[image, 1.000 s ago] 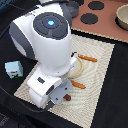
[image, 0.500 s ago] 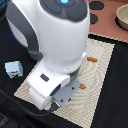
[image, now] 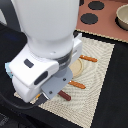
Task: Interact with the objects in diverse but meaningful ways.
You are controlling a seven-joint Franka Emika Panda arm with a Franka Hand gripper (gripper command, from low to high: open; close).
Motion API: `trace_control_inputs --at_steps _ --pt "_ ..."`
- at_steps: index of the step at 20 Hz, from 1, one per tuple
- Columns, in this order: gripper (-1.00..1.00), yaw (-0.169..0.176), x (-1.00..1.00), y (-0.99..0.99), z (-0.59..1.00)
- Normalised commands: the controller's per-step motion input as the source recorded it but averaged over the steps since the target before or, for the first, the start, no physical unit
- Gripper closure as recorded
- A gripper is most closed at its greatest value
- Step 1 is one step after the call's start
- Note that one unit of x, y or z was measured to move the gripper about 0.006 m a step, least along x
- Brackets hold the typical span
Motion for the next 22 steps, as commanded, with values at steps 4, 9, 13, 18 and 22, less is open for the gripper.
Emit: trace_control_inputs --at_steps 4,9,13,18,22 --pt "-1.0 -0.02 -0.66 0.32 0.07" --pt "-1.0 -0.022 -0.63 0.18 -0.11" --pt "-1.0 -0.036 -0.61 0.08 -0.29" --pt "-1.0 -0.042 -0.54 0.0 -0.37" --pt "-1.0 -0.028 -0.5 0.09 -0.4"
